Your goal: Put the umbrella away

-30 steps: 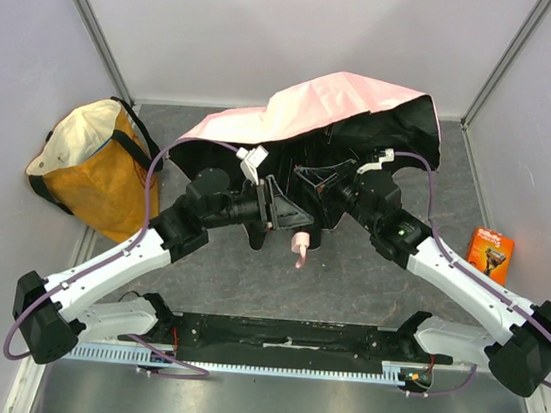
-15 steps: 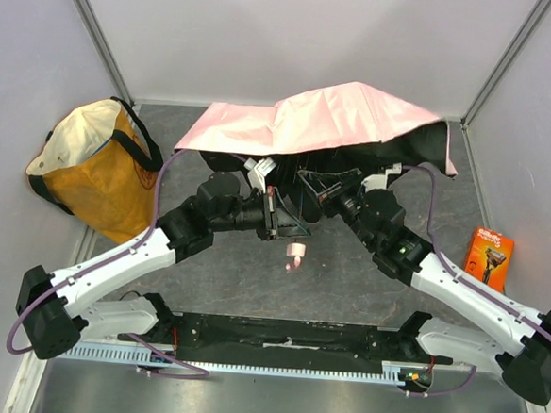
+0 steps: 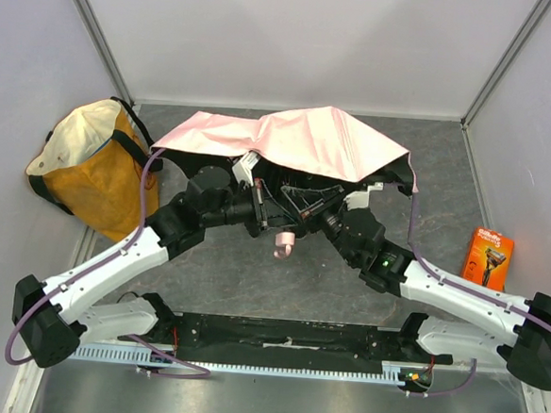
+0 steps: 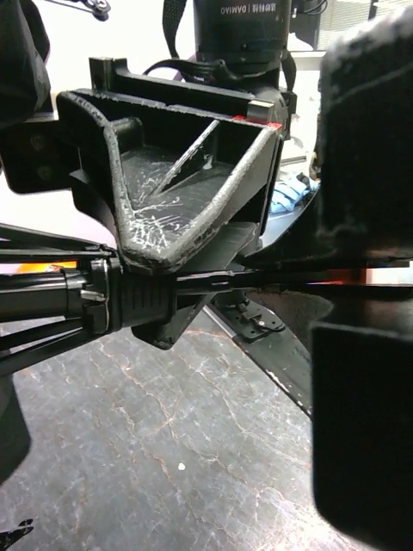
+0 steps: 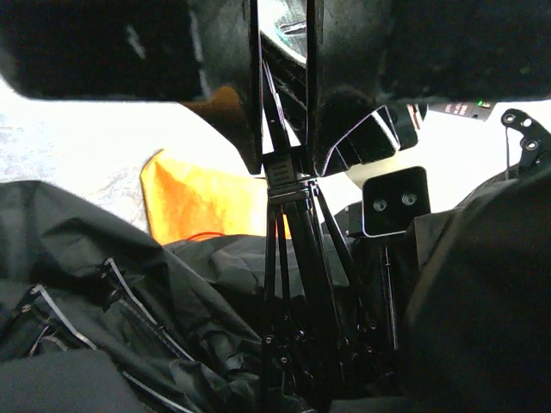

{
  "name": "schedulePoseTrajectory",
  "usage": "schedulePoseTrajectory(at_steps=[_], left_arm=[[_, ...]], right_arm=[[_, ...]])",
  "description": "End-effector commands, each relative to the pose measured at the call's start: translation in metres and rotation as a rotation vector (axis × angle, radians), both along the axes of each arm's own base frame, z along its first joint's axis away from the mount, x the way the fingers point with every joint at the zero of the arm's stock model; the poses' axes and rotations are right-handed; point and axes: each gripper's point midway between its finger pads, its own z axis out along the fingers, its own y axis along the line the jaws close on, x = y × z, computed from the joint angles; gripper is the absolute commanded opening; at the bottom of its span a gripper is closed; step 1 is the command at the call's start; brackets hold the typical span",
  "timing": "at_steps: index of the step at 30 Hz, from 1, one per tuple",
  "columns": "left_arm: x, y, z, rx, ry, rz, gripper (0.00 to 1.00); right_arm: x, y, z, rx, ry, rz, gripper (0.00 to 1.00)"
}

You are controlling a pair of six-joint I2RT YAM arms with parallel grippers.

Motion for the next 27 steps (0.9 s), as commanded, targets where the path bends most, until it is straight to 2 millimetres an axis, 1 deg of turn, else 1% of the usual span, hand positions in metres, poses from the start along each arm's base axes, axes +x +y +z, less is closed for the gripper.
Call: schedulePoseTrajectory(at_steps=[1, 2, 3, 4, 5, 6, 7, 8, 10, 11, 12, 13, 15, 17, 19, 21, 23, 26, 27], left_arm=[[0.009, 0.006, 0.082, -0.13, -0.337, 0.028, 0.16], [0.004, 0.01, 0.076, -0.121, -0.333, 0.02, 0.35], [-0.003, 0.014, 0.067, -0.122, -0.325, 0.013, 0.45], [-0.01, 0.019, 0.058, -0.124, -0.322, 0.008, 0.53], [-0.018, 0.024, 0.053, -0.131, -0.324, -0.004, 0.57], [-0.028, 0.028, 0.047, -0.14, -0.328, -0.027, 0.59], [-0.037, 0.033, 0.045, -0.152, -0.338, -0.047, 0.68], [-0.046, 0.036, 0.04, -0.154, -0.345, -0.072, 0.7], [-0.06, 0.048, 0.038, -0.158, -0.379, -0.086, 0.71], [-0.066, 0.056, 0.033, -0.138, -0.392, -0.081, 0.72], [-0.071, 0.064, 0.034, -0.133, -0.42, -0.076, 0.72], [-0.076, 0.071, 0.034, -0.122, -0.442, -0.073, 0.72], [-0.091, 0.086, 0.041, -0.125, -0.523, -0.081, 0.71], [-0.103, 0.097, 0.043, -0.113, -0.577, -0.098, 0.67], [-0.108, 0.11, 0.052, -0.109, -0.627, -0.064, 0.66], [-0.109, 0.123, 0.063, -0.109, -0.669, -0.002, 0.66], [-0.106, 0.137, 0.079, -0.114, -0.7, 0.078, 0.66], [-0.095, 0.159, 0.099, -0.104, -0.699, 0.229, 0.67], [-0.092, 0.167, 0.104, -0.098, -0.692, 0.272, 0.68]], right_arm=[[-0.018, 0.017, 0.042, -0.111, -0.17, 0.1, 0.0], [-0.014, 0.011, 0.054, -0.17, -0.244, 0.073, 0.0], [-0.007, 0.001, 0.063, -0.237, -0.291, 0.03, 0.0], [-0.002, -0.008, 0.066, -0.293, -0.314, -0.004, 0.0], [0.005, -0.018, 0.071, -0.33, -0.344, -0.038, 0.0], [0.01, -0.027, 0.076, -0.347, -0.359, -0.061, 0.0], [0.016, -0.037, 0.08, -0.351, -0.364, -0.086, 0.0], [0.021, -0.043, 0.083, -0.353, -0.374, -0.09, 0.0], [0.024, -0.05, 0.093, -0.341, -0.389, -0.087, 0.0], [0.024, -0.05, 0.093, -0.355, -0.387, -0.075, 0.0], [0.026, -0.05, 0.091, -0.376, -0.376, -0.061, 0.0], [0.027, -0.05, 0.094, -0.388, -0.367, -0.051, 0.0], [0.029, -0.05, 0.092, -0.424, -0.345, -0.033, 0.0], [0.029, -0.052, 0.097, -0.435, -0.355, -0.022, 0.0], [0.027, -0.053, 0.104, -0.446, -0.363, -0.016, 0.0], [0.025, -0.055, 0.108, -0.465, -0.353, -0.008, 0.0], [0.024, -0.054, 0.106, -0.484, -0.326, 0.008, 0.0], [0.022, -0.048, 0.079, -0.572, -0.215, 0.078, 0.0], [0.021, -0.046, 0.065, -0.605, -0.171, 0.108, 0.0]])
